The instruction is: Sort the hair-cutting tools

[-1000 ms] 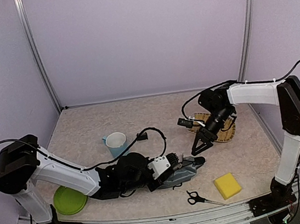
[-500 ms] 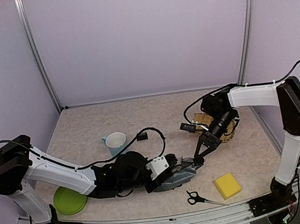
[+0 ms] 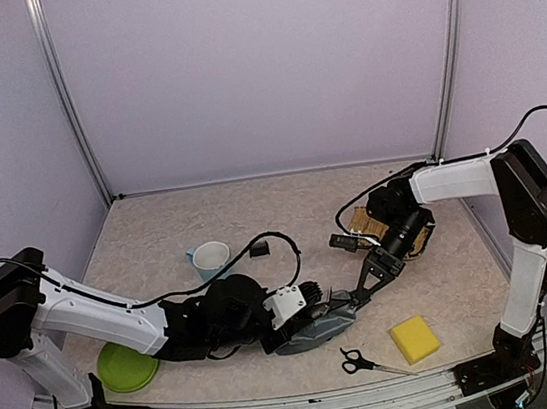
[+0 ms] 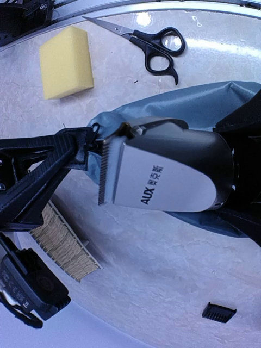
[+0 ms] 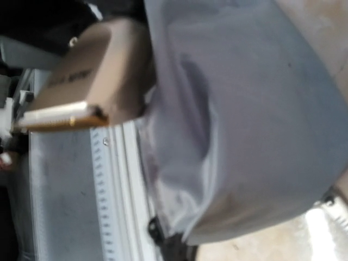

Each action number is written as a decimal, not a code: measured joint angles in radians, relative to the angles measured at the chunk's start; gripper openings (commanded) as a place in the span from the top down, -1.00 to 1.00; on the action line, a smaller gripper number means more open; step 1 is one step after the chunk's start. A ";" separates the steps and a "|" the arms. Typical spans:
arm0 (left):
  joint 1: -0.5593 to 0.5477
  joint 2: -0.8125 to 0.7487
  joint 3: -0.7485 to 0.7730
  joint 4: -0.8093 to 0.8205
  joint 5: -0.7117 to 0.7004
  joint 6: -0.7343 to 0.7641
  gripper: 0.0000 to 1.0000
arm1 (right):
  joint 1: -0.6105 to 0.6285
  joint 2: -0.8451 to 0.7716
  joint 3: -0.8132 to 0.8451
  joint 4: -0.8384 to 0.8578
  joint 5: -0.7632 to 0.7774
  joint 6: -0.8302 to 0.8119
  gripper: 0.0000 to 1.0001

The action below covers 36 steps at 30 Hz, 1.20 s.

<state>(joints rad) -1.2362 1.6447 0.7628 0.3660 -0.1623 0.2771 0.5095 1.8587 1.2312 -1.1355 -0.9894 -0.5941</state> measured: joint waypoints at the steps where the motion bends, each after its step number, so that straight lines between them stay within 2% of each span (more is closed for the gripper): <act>1: -0.001 0.000 0.002 -0.005 0.005 0.001 1.00 | 0.000 0.002 0.001 -0.002 -0.006 0.001 1.00; 7: -0.001 0.000 0.026 -0.074 0.050 0.019 1.00 | 0.000 0.007 0.019 -0.017 -0.044 -0.023 1.00; 17: 0.000 0.005 0.042 -0.121 0.051 0.026 1.00 | 0.000 0.010 0.032 -0.059 -0.097 -0.080 1.00; 23: 0.032 0.077 0.122 -0.168 0.041 0.003 1.00 | 0.000 0.010 0.032 -0.079 -0.108 -0.114 1.00; 27: 0.054 0.161 0.234 -0.247 0.039 -0.019 1.00 | 0.000 0.010 0.032 -0.082 -0.109 -0.124 1.00; 30: 0.054 0.206 0.303 -0.288 0.029 -0.034 0.68 | -0.008 0.010 0.032 -0.078 -0.104 -0.124 1.00; 36: 0.050 0.215 0.360 -0.380 -0.003 -0.103 0.35 | -0.015 0.010 0.036 -0.062 -0.094 -0.112 1.00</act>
<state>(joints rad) -1.1858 1.8599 1.1229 -0.0143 -0.1650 0.1738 0.4946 1.8683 1.2671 -1.1976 -1.0832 -0.7063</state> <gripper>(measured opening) 0.360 0.007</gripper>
